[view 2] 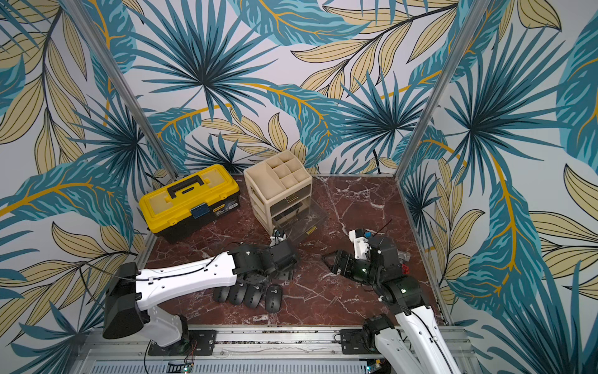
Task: Take the mice out of the drawer
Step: Place the mouse at the center of the board, then close the drawer in the storage box.
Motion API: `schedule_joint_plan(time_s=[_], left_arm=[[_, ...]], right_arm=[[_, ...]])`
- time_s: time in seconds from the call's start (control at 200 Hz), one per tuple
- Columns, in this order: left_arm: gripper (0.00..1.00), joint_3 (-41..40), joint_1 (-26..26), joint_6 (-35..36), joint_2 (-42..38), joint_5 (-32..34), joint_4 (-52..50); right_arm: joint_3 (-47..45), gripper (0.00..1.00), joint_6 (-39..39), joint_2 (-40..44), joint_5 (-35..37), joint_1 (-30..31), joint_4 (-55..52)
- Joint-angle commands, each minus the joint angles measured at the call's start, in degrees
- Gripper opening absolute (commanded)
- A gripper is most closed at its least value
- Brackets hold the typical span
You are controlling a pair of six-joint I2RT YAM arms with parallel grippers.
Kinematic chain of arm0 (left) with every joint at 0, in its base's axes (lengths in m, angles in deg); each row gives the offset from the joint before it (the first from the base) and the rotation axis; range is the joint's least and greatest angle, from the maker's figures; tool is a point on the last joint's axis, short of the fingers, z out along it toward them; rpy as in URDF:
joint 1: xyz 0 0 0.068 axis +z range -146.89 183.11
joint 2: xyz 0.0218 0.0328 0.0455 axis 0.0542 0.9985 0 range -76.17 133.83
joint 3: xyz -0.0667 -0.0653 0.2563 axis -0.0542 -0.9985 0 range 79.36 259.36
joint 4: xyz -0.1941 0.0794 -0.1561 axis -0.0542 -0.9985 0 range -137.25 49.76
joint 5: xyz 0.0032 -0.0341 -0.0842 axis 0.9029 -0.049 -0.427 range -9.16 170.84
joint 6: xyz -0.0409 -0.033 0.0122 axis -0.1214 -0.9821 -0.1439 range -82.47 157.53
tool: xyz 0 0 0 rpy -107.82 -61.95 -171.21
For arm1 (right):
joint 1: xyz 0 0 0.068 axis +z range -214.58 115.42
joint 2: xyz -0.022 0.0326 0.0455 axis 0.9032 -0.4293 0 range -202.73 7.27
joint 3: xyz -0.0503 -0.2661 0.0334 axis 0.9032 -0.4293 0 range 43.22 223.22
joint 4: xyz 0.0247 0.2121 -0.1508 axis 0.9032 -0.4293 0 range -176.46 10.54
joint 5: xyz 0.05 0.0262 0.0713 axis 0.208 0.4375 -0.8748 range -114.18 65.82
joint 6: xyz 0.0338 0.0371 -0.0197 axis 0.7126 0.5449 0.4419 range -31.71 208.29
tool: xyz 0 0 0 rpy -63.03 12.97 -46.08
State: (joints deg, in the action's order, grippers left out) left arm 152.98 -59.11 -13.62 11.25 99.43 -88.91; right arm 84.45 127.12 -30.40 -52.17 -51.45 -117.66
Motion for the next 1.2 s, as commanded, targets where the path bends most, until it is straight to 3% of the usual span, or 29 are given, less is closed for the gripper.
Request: schedule_joint_plan(time_s=[0.0,0.185,0.396,0.711,0.951,1.092,1.197], left_arm=[[0.77,3.9,4.7,8.9,-3.4,-0.5,1.2],[0.82,9.7,13.2,16.2,-4.9,-1.4,1.4],[0.87,17.4,23.4,19.3,-3.6,-6.2,3.6],[0.9,30.2,33.2,24.4,4.6,-5.6,4.9],[0.89,42.0,41.5,34.2,14.1,-14.8,1.6],[0.84,47.7,44.4,41.9,19.2,-28.6,0.2],[0.84,51.3,44.5,48.7,22.4,-34.3,-2.3]], right_arm=[[-2.9,0.76,5.4,-2.2,3.4,0.1,9.5],[-6.2,0.57,8.3,-8.2,4.9,0.1,20.0],[-6.1,0.49,9.7,-16.2,6.2,0.2,28.2],[-6.1,0.38,12.0,-25.1,9.2,0.7,37.4],[-5.1,0.37,11.7,-29.8,8.2,1.1,40.0],[-4.6,0.35,11.0,-32.2,7.4,1.2,40.5],[-4.5,0.34,11.3,-33.7,6.5,1.2,42.0]])
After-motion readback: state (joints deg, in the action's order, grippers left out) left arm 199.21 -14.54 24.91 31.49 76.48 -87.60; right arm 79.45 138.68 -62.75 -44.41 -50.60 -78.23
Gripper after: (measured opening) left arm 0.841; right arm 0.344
